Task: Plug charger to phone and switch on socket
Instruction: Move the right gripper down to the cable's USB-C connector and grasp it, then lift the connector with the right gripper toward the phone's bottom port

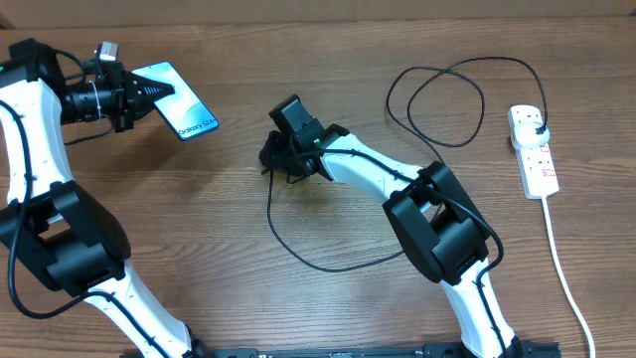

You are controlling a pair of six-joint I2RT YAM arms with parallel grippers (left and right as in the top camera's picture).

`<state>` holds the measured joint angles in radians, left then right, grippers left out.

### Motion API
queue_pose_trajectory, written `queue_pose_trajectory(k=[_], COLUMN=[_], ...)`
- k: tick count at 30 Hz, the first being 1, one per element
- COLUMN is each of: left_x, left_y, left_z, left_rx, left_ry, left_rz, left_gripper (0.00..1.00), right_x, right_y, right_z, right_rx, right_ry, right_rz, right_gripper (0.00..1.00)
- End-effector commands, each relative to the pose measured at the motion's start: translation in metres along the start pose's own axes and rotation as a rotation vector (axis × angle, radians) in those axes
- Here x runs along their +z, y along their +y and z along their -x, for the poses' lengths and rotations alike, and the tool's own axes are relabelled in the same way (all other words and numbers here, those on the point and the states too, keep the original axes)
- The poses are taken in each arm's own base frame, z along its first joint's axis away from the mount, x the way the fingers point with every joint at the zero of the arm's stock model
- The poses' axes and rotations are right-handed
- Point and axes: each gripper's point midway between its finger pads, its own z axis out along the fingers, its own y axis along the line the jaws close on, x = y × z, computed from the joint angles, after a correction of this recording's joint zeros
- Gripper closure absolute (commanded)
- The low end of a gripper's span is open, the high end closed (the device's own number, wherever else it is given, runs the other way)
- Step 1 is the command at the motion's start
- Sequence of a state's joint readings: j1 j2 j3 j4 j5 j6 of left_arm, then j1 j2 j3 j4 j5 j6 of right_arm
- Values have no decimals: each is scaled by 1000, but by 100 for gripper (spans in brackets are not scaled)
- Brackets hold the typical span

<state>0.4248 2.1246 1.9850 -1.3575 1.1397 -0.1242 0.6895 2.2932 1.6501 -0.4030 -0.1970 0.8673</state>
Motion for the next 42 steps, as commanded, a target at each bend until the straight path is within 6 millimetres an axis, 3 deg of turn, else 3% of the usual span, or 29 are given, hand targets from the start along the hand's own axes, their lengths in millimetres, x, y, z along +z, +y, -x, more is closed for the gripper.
queue_pose_trajectory(k=[1,6,8,10,16,21,27,30,39,42], left_x=[-7,-7,-7,-7,-8,-7,-7,-5,16,24], left_y=[-30,-30,-30,-30,-30,-30,-30,-31,-41,-49], left_z=[-5,-5,-5,-5,-5,-5,-5,-7,-18,-24], left_rx=[69,70,70,69,70,69,69,72,115,138], left_ry=[-18,-18,-18,-18,-19,-18,-18,-12,42,65], left_rz=[-32,-32,-32,-32,-32,-32,-32,-32,-36,-64], left_gripper=[96,96,96,96,96,96,96,96,96,96], right_x=[28,27,27,26,23,-1,-58,-97,-216,-248], right_y=[-37,-43,-47,-47,-44,-4,23,34,66,74], right_z=[-8,-6,-6,-7,-11,-24,-21,-21,-40,-48], right_rx=[14,13,14,-15,-215,-374,-557,-638,-857,-878], right_ry=[12,-2,-8,-2,55,212,259,264,238,235], right_rz=[-102,-127,-147,-149,-116,175,385,456,686,760], right_gripper=[65,77,90,96,96,96,96,96,96,96])
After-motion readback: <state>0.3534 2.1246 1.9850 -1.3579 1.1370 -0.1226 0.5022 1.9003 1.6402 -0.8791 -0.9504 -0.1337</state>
